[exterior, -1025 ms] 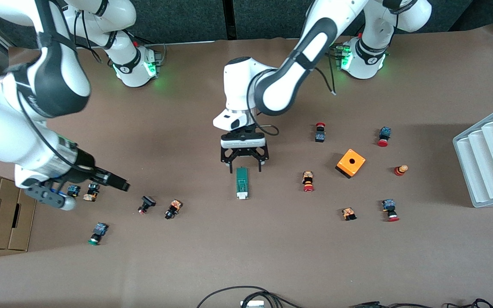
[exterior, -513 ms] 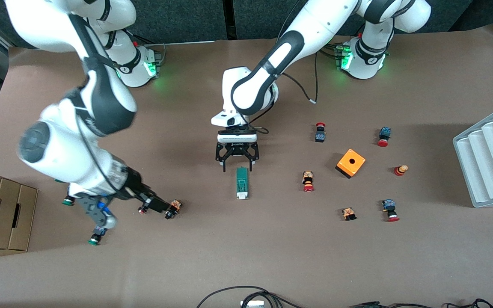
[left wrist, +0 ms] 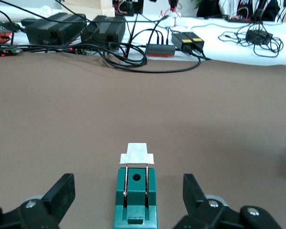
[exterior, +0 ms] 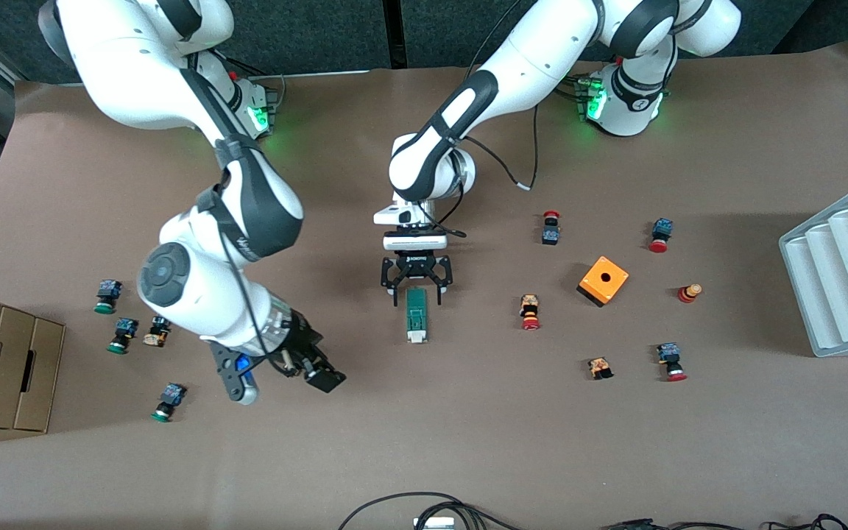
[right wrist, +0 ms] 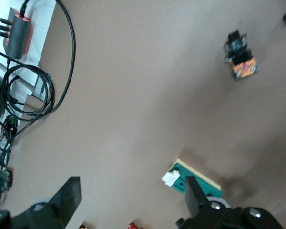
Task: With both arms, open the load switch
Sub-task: 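Bring the right gripper over the white lever of the switch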
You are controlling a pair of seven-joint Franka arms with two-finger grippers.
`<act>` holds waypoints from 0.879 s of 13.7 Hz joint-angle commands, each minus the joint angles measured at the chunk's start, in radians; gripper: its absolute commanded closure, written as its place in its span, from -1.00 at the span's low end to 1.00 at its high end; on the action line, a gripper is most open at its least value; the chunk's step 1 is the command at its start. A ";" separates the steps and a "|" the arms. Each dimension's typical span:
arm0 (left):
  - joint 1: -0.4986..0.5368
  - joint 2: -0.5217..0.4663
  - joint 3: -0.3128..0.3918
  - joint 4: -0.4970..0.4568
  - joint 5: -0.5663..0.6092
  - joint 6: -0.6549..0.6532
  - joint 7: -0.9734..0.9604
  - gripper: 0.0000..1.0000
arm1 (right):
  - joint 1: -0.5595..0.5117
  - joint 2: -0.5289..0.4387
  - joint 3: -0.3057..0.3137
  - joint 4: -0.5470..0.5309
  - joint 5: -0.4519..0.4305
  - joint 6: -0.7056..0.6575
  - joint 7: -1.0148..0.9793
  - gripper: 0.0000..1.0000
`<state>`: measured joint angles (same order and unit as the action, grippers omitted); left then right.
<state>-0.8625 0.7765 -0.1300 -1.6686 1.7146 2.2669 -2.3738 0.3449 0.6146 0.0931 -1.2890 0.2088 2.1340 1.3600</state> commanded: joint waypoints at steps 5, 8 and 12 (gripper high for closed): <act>-0.036 0.116 -0.054 0.018 0.183 -0.235 -0.205 -1.00 | 0.071 0.106 -0.006 0.051 0.021 0.122 0.227 -0.94; -0.050 0.147 -0.075 0.018 0.229 -0.318 -0.240 -0.99 | 0.091 0.125 -0.006 0.054 0.021 0.139 0.301 -0.94; -0.064 0.173 -0.086 0.033 0.255 -0.357 -0.243 -0.98 | 0.144 0.154 -0.030 0.056 0.017 0.139 0.392 -0.94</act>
<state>-0.9142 0.9268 -0.2161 -1.6607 1.9412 1.9388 -2.5991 0.4523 0.7307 0.0901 -1.2782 0.2088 2.2672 1.7104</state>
